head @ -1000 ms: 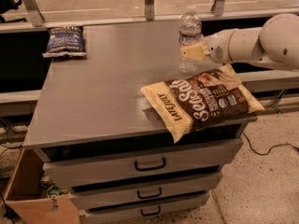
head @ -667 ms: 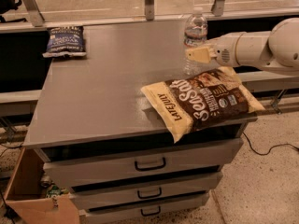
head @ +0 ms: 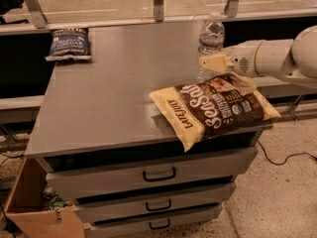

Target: Move water bottle near brown chip bag

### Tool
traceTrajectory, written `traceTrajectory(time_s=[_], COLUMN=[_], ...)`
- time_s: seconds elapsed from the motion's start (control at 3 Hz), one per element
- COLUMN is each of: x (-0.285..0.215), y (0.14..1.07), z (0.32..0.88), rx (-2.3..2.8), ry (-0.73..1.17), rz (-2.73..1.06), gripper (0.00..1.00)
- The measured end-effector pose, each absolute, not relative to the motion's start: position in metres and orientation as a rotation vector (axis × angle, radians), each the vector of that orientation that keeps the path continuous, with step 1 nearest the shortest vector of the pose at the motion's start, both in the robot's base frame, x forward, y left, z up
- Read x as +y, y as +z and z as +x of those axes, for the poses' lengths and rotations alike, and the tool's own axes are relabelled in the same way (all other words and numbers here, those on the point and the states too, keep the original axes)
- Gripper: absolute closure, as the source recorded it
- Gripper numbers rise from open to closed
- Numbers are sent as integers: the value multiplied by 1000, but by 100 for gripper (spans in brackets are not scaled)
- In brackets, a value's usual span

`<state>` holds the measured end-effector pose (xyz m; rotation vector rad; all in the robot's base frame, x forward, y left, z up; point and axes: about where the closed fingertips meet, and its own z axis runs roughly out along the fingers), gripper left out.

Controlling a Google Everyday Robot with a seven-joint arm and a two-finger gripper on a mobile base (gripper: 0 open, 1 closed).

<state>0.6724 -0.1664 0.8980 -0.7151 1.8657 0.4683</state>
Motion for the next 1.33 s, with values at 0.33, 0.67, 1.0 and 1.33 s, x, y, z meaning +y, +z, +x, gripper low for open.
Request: traceTrajectory(time_s=[0.33,0.67,1.0,1.33], x=[-163,-163,-174,-209], y=[889,888,888,893], z=[670,669,660,648], rx=[1884,1888,1891,1863], ry=[495,498,492,489], rz=[-706,-704,-697,-683], gripper=[36,12,0,0])
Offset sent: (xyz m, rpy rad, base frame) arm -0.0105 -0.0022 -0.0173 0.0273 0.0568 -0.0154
